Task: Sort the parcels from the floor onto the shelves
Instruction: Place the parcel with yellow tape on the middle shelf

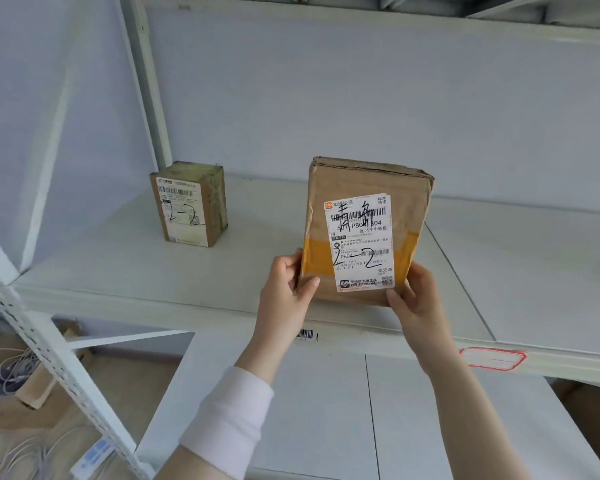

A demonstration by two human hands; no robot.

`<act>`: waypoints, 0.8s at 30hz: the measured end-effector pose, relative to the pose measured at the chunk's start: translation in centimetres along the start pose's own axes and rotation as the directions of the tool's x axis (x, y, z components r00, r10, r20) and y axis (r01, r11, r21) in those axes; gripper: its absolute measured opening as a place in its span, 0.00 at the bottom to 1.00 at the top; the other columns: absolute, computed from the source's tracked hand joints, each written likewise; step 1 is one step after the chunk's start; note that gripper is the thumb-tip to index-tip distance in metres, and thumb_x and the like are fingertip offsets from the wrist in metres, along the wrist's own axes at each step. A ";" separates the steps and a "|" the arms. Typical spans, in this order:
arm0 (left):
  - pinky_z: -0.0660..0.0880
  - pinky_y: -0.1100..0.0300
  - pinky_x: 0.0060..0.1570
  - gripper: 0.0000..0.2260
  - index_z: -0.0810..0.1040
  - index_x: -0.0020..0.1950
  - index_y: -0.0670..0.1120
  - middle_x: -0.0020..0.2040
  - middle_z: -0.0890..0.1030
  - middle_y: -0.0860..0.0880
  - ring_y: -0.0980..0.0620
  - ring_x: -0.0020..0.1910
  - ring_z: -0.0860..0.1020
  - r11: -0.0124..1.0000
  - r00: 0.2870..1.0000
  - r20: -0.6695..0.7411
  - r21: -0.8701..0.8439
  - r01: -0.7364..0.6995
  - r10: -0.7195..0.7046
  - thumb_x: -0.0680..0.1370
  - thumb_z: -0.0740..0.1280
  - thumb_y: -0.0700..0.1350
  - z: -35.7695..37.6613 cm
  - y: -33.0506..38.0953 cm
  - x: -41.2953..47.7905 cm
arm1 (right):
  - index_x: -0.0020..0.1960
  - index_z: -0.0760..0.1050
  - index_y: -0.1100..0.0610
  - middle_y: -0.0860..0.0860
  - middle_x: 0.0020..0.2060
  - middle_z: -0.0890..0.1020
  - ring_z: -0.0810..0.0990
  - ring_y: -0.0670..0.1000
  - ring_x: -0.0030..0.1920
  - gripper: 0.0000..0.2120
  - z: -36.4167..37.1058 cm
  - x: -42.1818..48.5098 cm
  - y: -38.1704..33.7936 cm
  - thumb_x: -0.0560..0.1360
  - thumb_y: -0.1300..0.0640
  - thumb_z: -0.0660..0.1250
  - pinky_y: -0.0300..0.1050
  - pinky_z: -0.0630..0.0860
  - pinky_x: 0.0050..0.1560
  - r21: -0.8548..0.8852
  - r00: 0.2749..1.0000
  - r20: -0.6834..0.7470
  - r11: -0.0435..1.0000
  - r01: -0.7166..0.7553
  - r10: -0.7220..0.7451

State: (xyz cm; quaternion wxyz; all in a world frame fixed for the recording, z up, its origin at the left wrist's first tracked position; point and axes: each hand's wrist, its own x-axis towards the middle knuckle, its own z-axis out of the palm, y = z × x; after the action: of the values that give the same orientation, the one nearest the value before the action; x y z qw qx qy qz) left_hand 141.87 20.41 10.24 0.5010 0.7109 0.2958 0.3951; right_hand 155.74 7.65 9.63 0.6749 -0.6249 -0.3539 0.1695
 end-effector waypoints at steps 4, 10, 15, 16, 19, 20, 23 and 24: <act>0.71 0.60 0.59 0.16 0.68 0.61 0.40 0.59 0.80 0.49 0.53 0.60 0.77 0.998 0.998 0.055 0.053 0.023 -0.026 0.76 0.66 0.37 1.1 -0.1 1.5 | 0.61 0.63 0.56 0.42 0.54 0.76 0.75 0.38 0.57 0.19 -0.9 0.7 0.5 0.76 0.75 0.56 0.38 0.74 0.57 -0.020 0.998 -0.059 0.999 -0.034 0.033; 0.72 0.64 0.54 0.18 0.67 0.60 0.41 0.54 0.79 0.52 0.52 0.58 0.78 0.996 0.995 0.094 0.079 0.038 -0.045 0.74 0.69 0.35 2.2 -0.6 2.6 | 0.58 0.64 0.58 0.43 0.52 0.75 0.75 0.40 0.55 0.19 -1.5 1.4 0.7 0.74 0.76 0.59 0.27 0.74 0.50 -0.062 0.995 -0.093 0.998 -0.033 0.027; 0.68 0.54 0.66 0.34 0.61 0.70 0.45 0.70 0.70 0.49 0.50 0.68 0.70 0.994 0.991 0.127 0.107 0.024 -0.038 0.69 0.75 0.43 2.0 -1.2 3.1 | 0.63 0.66 0.60 0.49 0.56 0.78 0.77 0.47 0.57 0.24 -2.2 2.3 0.8 0.71 0.72 0.69 0.36 0.77 0.57 -0.077 0.992 -0.110 0.995 -0.071 0.062; 0.67 0.53 0.68 0.37 0.59 0.72 0.46 0.72 0.68 0.49 0.51 0.70 0.68 0.993 0.989 0.142 0.116 0.027 -0.043 0.69 0.75 0.44 1.9 -1.2 3.2 | 0.64 0.67 0.61 0.51 0.57 0.78 0.78 0.48 0.58 0.25 -2.2 2.5 0.8 0.70 0.71 0.70 0.38 0.77 0.57 -0.084 0.991 -0.111 0.993 -0.083 0.073; 0.70 0.64 0.58 0.34 0.61 0.72 0.47 0.67 0.73 0.51 0.52 0.65 0.73 0.985 0.981 0.189 0.170 0.022 -0.055 0.70 0.74 0.45 1.9 -1.1 3.7 | 0.62 0.70 0.63 0.55 0.56 0.80 0.79 0.51 0.57 0.22 -2.1 3.4 1.0 0.69 0.68 0.72 0.44 0.79 0.56 -0.147 0.990 -0.105 0.984 -0.105 0.090; 0.68 0.69 0.51 0.31 0.62 0.71 0.47 0.64 0.76 0.52 0.52 0.62 0.75 0.981 0.979 0.195 0.195 0.021 -0.060 0.72 0.73 0.44 2.0 -1.0 3.9 | 0.60 0.71 0.63 0.55 0.55 0.81 0.80 0.52 0.57 0.21 -2.0 3.8 1.0 0.69 0.68 0.72 0.45 0.79 0.56 -0.158 0.990 -0.102 0.981 -0.109 0.093; 0.64 0.73 0.43 0.27 0.63 0.70 0.46 0.61 0.78 0.50 0.50 0.59 0.76 0.971 0.981 0.184 0.237 0.020 -0.065 0.74 0.70 0.41 2.2 -0.9 5.1 | 0.59 0.72 0.64 0.55 0.54 0.81 0.80 0.52 0.55 0.19 -1.8 5.1 1.1 0.70 0.68 0.71 0.43 0.79 0.54 -0.186 0.991 -0.095 0.976 -0.113 0.097; 0.65 0.72 0.46 0.27 0.63 0.70 0.45 0.62 0.77 0.49 0.49 0.60 0.76 0.970 0.980 0.188 0.242 0.021 -0.068 0.74 0.70 0.40 2.2 -0.8 5.7 | 0.59 0.71 0.64 0.55 0.54 0.81 0.80 0.52 0.55 0.19 -1.8 5.7 1.1 0.70 0.67 0.71 0.42 0.79 0.54 -0.194 0.991 -0.089 0.974 -0.116 0.101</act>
State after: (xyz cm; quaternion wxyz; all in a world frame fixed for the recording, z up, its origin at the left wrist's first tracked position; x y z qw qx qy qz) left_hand 146.70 24.26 10.60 0.4471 0.7945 0.3066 0.2737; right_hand 161.13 10.39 10.13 0.6122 -0.7137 -0.3076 0.1454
